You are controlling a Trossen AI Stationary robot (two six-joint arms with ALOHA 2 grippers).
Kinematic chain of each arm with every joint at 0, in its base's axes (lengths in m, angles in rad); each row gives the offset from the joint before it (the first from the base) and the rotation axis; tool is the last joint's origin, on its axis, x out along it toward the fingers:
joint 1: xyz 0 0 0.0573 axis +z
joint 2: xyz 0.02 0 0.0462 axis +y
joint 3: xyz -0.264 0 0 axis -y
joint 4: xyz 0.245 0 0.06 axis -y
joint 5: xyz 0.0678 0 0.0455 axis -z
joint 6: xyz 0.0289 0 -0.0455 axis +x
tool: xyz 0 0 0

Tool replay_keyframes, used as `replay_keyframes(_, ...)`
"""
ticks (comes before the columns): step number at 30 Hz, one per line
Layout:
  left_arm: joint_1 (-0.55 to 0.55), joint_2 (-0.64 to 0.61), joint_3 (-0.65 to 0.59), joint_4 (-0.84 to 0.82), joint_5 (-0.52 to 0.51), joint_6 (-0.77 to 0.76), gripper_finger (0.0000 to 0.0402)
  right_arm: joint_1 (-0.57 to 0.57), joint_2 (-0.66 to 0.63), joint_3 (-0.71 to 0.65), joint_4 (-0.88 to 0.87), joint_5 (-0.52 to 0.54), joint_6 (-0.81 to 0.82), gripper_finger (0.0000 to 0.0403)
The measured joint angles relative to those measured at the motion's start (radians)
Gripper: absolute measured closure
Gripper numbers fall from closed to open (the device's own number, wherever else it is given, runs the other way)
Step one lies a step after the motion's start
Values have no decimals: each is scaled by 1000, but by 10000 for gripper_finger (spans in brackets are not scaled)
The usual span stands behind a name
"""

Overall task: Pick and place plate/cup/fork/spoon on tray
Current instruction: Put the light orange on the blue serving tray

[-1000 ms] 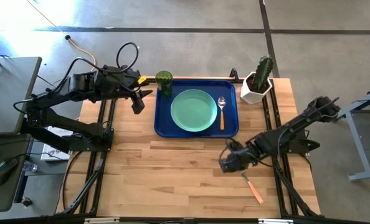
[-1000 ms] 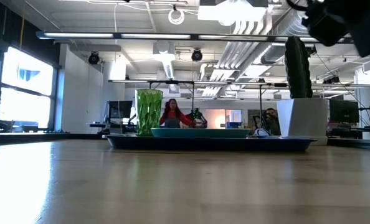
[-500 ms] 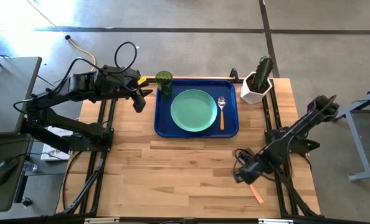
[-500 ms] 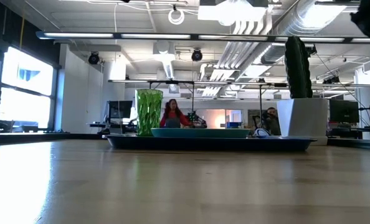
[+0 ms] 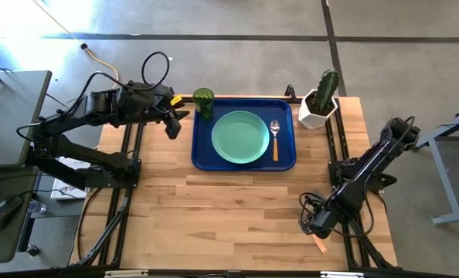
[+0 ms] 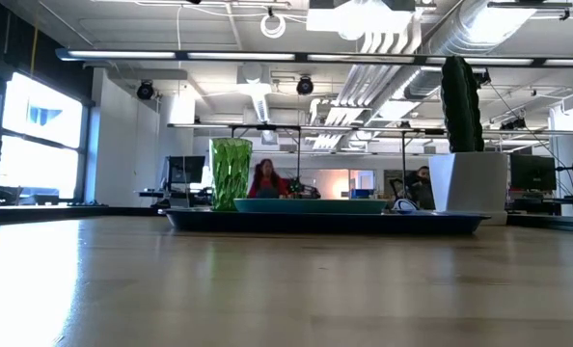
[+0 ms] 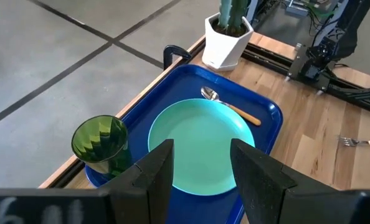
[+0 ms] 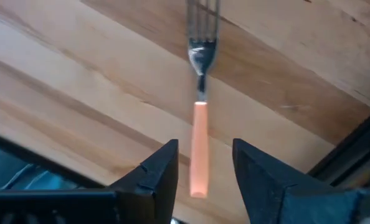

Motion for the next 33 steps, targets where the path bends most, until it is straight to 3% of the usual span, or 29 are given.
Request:
replay_keyframes(6,0,0,0,0,0,-2,255,31,0,-68,76,0,8,238)
replay_keyframes(21,0,0,0,0,-1,-61,255,30,0,-223,276,-19,38,238)
replay_keyframes(33,0,0,0,0,-1,-80,255,2,0,-240,359,-21,52,238)
